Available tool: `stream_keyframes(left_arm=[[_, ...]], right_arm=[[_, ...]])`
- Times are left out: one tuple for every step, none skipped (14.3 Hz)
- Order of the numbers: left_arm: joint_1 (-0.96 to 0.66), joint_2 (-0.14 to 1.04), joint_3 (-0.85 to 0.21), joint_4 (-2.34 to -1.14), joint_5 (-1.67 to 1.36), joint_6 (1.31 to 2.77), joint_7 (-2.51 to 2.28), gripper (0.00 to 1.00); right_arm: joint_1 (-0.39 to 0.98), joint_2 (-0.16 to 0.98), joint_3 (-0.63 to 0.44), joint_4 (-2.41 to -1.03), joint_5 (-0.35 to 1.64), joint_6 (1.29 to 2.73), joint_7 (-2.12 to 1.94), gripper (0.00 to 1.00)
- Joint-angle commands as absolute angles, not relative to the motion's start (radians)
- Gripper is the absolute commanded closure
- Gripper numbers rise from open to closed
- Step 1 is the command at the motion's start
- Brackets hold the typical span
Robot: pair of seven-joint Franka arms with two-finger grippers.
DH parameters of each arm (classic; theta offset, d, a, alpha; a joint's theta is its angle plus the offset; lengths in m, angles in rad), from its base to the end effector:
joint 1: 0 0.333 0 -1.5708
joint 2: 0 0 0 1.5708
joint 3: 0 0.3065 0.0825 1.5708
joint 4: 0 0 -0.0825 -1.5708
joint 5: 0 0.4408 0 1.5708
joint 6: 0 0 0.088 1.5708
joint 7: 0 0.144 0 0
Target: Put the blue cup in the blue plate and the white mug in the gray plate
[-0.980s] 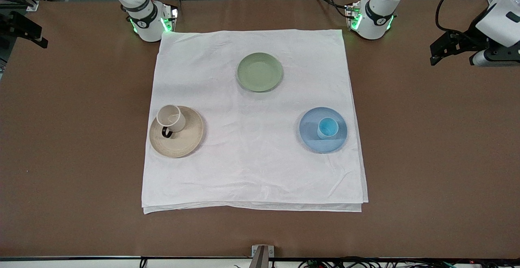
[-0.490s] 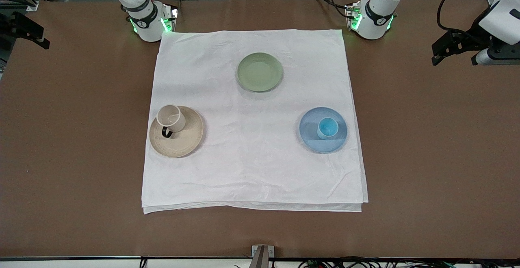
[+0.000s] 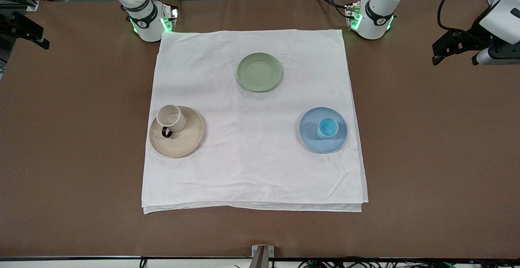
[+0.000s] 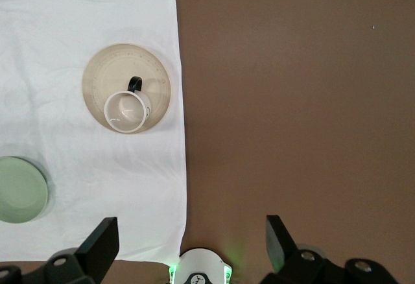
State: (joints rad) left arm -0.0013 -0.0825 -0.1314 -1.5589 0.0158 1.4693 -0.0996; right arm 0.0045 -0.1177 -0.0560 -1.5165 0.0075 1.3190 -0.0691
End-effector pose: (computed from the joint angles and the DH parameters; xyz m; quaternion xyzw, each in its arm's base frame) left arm 0.5701 -0.0766 0.6239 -0.9998 0.0155 0.0023 0.0136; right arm 0.5417 -0.0286 0.6531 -0.9991 -0.0099 0.0395 0.0093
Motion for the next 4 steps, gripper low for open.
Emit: stream_keyframes(left_arm=[[-0.002, -0.089, -0.127, -1.545, 0.000, 1.462, -0.080, 0.00], [-0.002, -0.090, -0.127, -1.546, 0.000, 1.460, -0.081, 0.00], [-0.002, -0.089, -0.127, -1.545, 0.000, 1.448, -0.080, 0.00], [-0.002, -0.090, -0.126, -1.545, 0.000, 1.448, -0.080, 0.00]], right_arm=[[0.021, -0.146, -0.069, -1.546, 0.021, 1.331, -0.054, 0.00], [0.021, -0.146, -0.069, -1.546, 0.021, 1.331, -0.054, 0.00], [0.020, -0.146, -0.069, -1.546, 0.021, 1.331, -0.054, 0.00], [0.021, -0.146, -0.069, -1.546, 0.021, 1.333, -0.054, 0.00]])
